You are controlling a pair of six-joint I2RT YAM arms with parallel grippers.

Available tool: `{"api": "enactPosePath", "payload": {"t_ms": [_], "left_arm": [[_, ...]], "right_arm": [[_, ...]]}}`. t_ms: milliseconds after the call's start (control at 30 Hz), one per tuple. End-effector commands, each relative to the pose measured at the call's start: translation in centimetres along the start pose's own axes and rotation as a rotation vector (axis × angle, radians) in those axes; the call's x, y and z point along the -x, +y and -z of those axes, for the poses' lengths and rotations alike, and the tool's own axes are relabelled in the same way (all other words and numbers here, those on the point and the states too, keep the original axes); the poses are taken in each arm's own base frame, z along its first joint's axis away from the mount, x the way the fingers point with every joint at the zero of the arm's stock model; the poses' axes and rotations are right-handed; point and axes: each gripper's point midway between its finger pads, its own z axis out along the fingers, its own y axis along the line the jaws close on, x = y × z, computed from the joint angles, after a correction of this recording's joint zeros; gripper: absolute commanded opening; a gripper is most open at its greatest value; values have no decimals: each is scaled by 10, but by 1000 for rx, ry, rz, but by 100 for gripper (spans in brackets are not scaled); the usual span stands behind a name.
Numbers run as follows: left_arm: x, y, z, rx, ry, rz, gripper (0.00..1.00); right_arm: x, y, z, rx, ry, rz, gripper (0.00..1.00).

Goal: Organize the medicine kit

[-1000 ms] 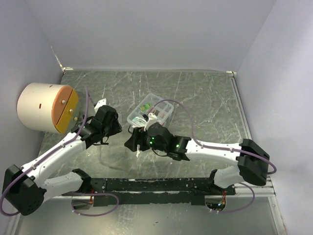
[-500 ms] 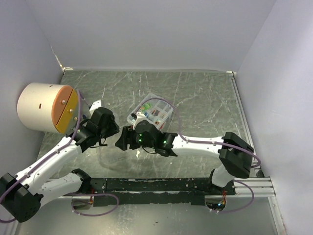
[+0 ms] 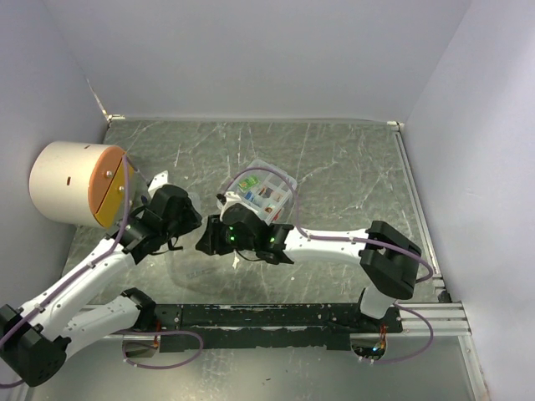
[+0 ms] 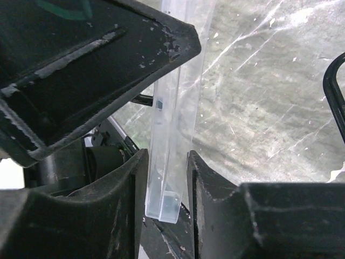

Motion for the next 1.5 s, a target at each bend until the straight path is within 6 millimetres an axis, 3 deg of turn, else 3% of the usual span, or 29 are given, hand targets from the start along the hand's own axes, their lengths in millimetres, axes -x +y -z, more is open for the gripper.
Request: {"api": "enactPosePath", "payload": {"t_ms": [0,133,367,433,467,867,1000,1200,1467], "left_arm": [[16,-5,10,-19,-43,30,45],[19,-6,16,-22,-49,31,51],[29,-16,27,-83,-68,-6,79],[34,-19,31,-94,-77,-25,85],[36,-21,33,-100,-79,-34,86],[68,-25,59,-105,-179,-1,88],[79,-18,70,-89,-227,30,87],[85,-12,78,-80,-268,61,87],[86,-4,82,-61,-280,79,87]], "right_arm": [[11,16,2,48,-27,-13,30],[20,23,11,86,-51,-10,26],[39,39,29,173,-87,-7,23],[42,40,32,184,-82,-9,22],[35,30,31,167,-66,-16,22],[42,21,36,212,-50,-79,16],[49,26,42,247,-46,-102,14],[54,35,44,299,-19,-118,1],[63,53,52,384,-3,-142,0]]}}
